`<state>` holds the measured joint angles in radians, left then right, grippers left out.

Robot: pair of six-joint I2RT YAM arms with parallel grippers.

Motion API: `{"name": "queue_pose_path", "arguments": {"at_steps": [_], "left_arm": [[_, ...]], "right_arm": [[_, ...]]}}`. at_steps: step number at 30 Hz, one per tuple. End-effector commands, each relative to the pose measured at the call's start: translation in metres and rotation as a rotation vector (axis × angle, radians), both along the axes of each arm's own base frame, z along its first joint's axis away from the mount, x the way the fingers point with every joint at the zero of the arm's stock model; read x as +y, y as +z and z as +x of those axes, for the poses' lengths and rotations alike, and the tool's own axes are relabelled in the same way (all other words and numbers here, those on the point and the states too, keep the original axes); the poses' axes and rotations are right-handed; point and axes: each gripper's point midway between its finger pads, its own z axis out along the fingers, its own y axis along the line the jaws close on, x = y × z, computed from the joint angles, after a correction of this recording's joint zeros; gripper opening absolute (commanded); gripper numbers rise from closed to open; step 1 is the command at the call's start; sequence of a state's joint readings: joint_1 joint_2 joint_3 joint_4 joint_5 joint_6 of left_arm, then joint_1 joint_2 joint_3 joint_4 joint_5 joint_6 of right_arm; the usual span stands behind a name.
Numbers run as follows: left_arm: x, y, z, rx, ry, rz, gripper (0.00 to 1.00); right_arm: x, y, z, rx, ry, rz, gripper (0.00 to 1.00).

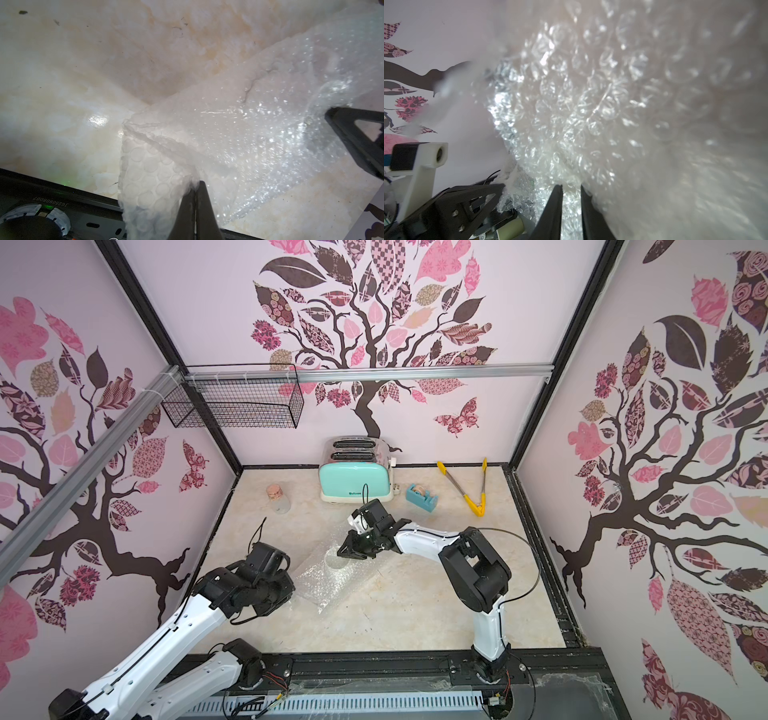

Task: Wrap mugs in bubble wrap
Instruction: Wrap the mug in bubble wrap.

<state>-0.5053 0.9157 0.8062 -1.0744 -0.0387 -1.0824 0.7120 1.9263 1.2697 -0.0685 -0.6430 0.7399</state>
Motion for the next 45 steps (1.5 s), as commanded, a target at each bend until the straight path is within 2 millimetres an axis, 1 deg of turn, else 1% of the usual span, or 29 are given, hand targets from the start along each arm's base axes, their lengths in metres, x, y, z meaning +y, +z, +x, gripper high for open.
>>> {"name": "queue_pose_path", "arguments": {"at_steps": [1,2,5,7,10,15,18,21,24,27,32,34,36,41,45], "left_arm": [[-0.014,0.026,0.021,-0.081,-0.046,-0.031,0.0],[-0.018,0.032,0.026,-0.099,-0.052,-0.037,0.0],[-0.038,0.051,0.045,-0.158,-0.092,-0.083,0.0],[-0.056,0.066,0.057,-0.206,-0.137,-0.085,0.0],[-0.085,0.08,0.072,-0.26,-0.213,-0.086,0.0],[-0.133,0.089,0.103,-0.347,-0.322,-0.149,0.0],[-0.15,0.088,0.119,-0.38,-0.373,-0.158,0.0],[-0.168,0.086,0.129,-0.413,-0.423,-0.197,0.0],[-0.175,0.078,0.133,-0.419,-0.449,-0.204,0.0],[-0.174,0.069,0.134,-0.428,-0.438,-0.206,0.0],[-0.176,0.058,0.13,-0.438,-0.431,-0.246,0.0],[-0.174,0.053,0.127,-0.427,-0.431,-0.248,0.0],[-0.174,0.051,0.122,-0.426,-0.436,-0.263,0.0],[-0.165,0.049,0.112,-0.455,-0.416,-0.291,0.0],[-0.159,0.046,0.104,-0.467,-0.405,-0.313,0.0]], "right_arm": [[-0.001,-0.017,0.005,0.018,-0.015,-0.046,0.21],[0.0,-0.017,0.006,0.018,-0.014,-0.044,0.21],[0.0,-0.018,0.007,0.02,-0.016,-0.043,0.2],[0.001,-0.02,0.007,0.021,-0.017,-0.044,0.2],[0.001,-0.021,0.006,0.024,-0.018,-0.043,0.19],[0.0,-0.022,0.005,0.027,-0.022,-0.039,0.19],[-0.001,-0.021,0.006,0.023,-0.03,-0.035,0.19],[-0.001,-0.02,0.005,0.023,-0.029,-0.027,0.19],[0.0,-0.017,0.005,0.024,-0.032,-0.012,0.19],[0.001,-0.011,0.006,0.028,-0.036,0.018,0.19],[-0.001,-0.001,0.008,0.032,-0.05,0.078,0.21],[0.0,0.003,0.006,0.041,-0.045,0.104,0.23],[-0.001,0.003,0.005,0.047,-0.047,0.109,0.24],[-0.003,0.006,0.005,0.059,-0.057,0.145,0.24],[-0.006,0.009,0.004,0.041,-0.058,0.128,0.29]]}}
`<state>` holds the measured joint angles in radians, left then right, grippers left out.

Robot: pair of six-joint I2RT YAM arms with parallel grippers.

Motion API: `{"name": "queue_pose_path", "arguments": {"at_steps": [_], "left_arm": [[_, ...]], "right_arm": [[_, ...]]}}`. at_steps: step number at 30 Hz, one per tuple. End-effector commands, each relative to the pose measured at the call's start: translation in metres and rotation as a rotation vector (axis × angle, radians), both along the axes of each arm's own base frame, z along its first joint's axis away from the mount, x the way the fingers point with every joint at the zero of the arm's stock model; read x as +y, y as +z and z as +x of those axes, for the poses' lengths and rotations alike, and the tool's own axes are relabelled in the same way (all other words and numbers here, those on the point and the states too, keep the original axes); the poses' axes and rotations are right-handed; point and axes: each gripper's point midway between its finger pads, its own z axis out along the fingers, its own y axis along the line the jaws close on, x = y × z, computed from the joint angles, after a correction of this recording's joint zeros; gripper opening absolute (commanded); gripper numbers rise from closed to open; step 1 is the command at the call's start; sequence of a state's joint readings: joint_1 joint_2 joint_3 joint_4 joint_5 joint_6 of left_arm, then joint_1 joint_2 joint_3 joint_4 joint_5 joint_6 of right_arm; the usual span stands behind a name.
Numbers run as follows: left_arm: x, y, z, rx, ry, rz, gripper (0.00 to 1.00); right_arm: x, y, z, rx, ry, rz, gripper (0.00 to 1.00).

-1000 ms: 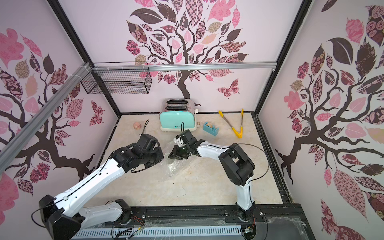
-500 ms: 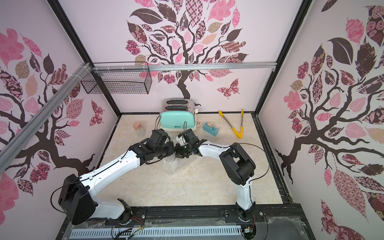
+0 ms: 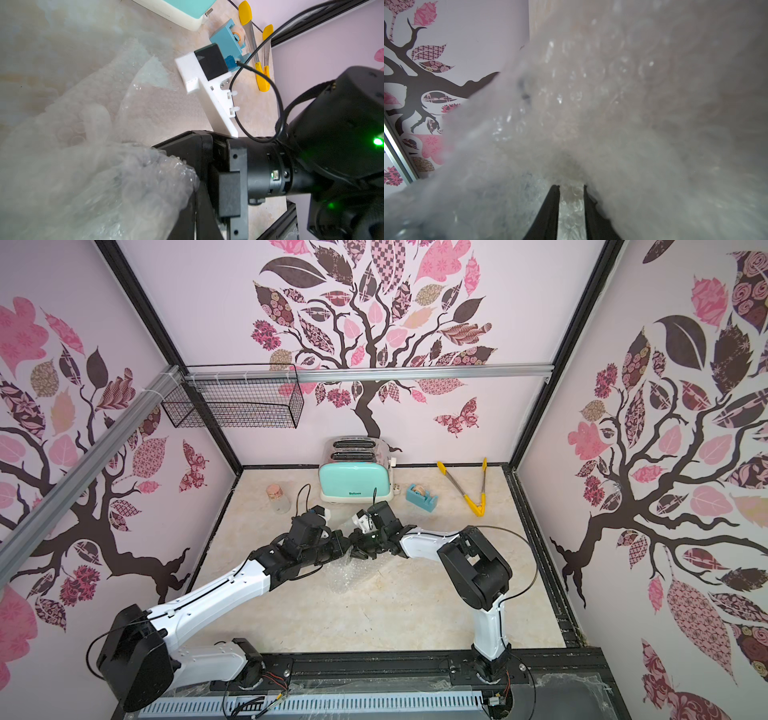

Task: Wrap mugs in bubble wrap
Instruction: Wrap the mug in bubble wrap.

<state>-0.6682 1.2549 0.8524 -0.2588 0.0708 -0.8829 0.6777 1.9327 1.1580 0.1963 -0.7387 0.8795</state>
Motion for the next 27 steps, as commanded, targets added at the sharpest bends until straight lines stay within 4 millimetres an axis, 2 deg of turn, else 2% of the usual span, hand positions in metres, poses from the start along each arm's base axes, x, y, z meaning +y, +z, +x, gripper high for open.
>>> {"name": "queue_pose_path", "arguments": {"at_steps": [1,8,16,23,27], "left_arm": [[-0.005,0.001,-0.008,-0.008,-0.027,-0.049,0.0],[-0.009,0.002,-0.006,-0.011,-0.039,-0.058,0.0],[-0.005,-0.003,-0.009,-0.004,-0.029,-0.056,0.0],[0.0,-0.008,-0.011,-0.004,-0.014,-0.069,0.0],[-0.001,-0.016,-0.012,0.004,-0.008,-0.077,0.0]], "right_arm": [[-0.006,0.008,-0.002,-0.008,-0.022,-0.019,0.29],[-0.011,0.019,0.002,-0.027,-0.047,-0.018,0.29],[-0.012,0.032,0.005,-0.04,-0.054,0.006,0.3],[-0.016,0.045,0.014,-0.04,-0.092,0.042,0.33],[-0.02,0.053,0.021,-0.043,-0.122,0.053,0.38]]}}
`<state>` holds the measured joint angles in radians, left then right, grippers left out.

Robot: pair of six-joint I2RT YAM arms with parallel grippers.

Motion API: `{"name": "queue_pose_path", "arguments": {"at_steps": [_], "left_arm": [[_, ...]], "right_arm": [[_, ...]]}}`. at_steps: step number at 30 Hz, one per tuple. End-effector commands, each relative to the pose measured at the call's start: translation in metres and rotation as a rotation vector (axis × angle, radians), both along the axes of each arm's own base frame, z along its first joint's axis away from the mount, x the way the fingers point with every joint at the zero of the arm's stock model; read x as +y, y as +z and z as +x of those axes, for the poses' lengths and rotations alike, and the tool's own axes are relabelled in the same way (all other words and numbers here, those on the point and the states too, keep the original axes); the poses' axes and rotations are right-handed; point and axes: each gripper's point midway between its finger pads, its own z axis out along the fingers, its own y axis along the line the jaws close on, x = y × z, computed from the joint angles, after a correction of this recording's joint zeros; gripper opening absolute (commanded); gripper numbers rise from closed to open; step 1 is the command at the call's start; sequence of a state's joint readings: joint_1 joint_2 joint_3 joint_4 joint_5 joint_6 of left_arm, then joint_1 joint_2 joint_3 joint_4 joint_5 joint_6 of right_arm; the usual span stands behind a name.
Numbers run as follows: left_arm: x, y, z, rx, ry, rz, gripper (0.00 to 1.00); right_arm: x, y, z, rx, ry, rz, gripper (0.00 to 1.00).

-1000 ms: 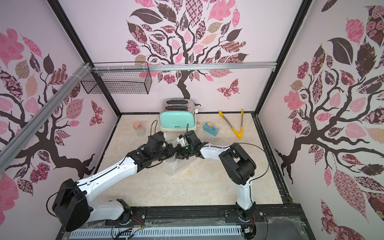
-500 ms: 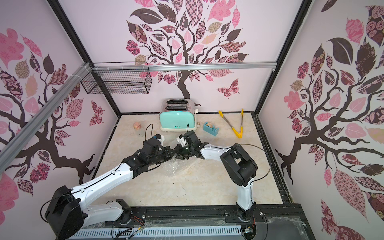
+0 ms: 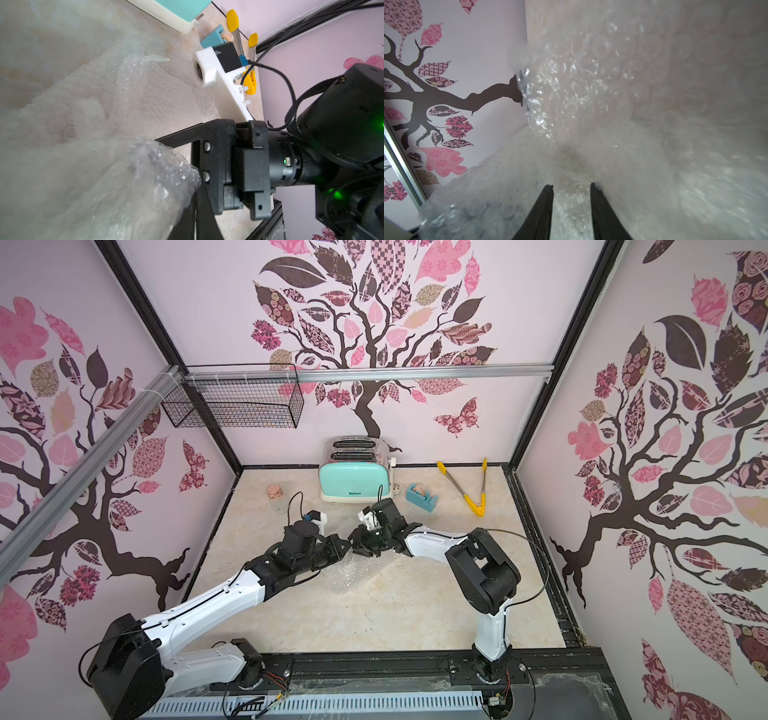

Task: Wrap mugs in bubble wrap
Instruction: Wrap the mug in bubble wrap.

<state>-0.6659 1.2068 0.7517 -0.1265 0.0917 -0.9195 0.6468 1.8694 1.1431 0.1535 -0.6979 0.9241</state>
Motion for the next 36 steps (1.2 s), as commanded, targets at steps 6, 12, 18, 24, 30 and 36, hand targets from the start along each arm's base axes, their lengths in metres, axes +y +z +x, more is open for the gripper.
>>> {"name": "queue_pose_path", "arguments": {"at_steps": [6,12,18,24,30,36], "left_arm": [[-0.002,-0.024,-0.006,0.053,-0.016,0.006,0.0],[-0.005,-0.034,-0.002,0.064,-0.014,0.012,0.0],[-0.016,-0.038,0.006,0.072,-0.047,0.024,0.0],[-0.026,-0.043,0.009,0.097,-0.084,0.024,0.23],[-0.025,-0.032,0.007,0.06,-0.09,-0.001,0.64],[-0.02,-0.023,0.011,0.022,-0.074,0.006,0.71]], "right_arm": [[-0.017,0.048,0.02,-0.074,-0.098,0.066,0.42],[-0.039,0.055,0.031,-0.099,-0.131,0.073,0.47],[-0.037,0.045,0.015,-0.082,-0.062,0.121,0.47],[-0.043,0.029,-0.004,-0.093,-0.003,0.109,0.46],[-0.045,0.019,-0.01,-0.087,0.013,0.099,0.45],[-0.045,0.013,-0.011,-0.086,0.021,0.091,0.46]]}}
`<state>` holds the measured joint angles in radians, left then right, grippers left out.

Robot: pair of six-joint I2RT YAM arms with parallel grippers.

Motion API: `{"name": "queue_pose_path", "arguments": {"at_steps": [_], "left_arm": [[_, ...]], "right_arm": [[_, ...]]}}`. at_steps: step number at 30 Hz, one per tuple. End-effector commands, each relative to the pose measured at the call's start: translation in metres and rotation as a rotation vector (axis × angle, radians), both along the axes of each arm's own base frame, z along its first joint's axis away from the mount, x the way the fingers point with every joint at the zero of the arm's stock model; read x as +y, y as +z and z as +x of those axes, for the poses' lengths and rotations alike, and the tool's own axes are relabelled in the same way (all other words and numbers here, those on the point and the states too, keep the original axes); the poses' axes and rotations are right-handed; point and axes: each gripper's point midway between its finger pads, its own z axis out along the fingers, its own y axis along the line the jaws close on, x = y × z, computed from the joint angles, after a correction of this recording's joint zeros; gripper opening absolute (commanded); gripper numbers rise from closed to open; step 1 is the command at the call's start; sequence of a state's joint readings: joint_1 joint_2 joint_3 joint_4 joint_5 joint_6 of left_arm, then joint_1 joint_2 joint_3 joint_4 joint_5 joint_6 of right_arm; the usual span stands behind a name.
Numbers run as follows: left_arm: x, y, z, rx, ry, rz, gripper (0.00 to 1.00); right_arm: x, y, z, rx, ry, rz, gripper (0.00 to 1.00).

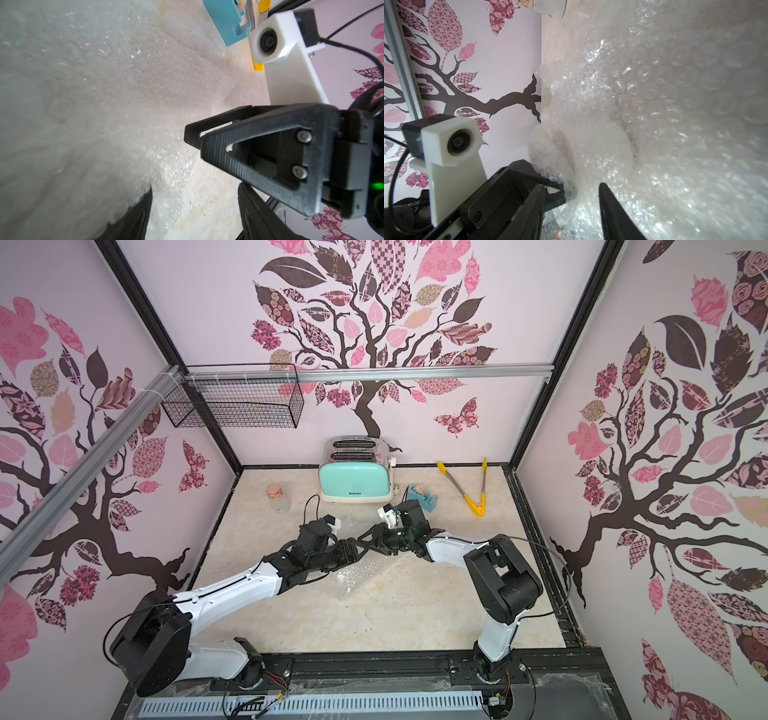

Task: Wrap mugs in bubble wrap
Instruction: Wrap the mug in bubble wrap.

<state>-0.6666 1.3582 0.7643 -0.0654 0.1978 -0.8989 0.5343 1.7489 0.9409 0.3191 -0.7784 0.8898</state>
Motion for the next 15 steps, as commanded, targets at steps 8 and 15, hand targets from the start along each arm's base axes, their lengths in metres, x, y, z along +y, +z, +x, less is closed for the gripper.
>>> {"name": "queue_pose_path", "arguments": {"at_steps": [8,15], "left_arm": [[-0.008,0.017,0.011,-0.077,-0.019,-0.056,0.72],[-0.012,0.019,0.01,-0.093,-0.035,-0.093,0.72]], "right_arm": [[0.024,-0.011,-0.027,0.003,0.154,-0.017,0.45],[0.034,-0.02,-0.035,0.03,0.201,-0.004,0.42]]}}
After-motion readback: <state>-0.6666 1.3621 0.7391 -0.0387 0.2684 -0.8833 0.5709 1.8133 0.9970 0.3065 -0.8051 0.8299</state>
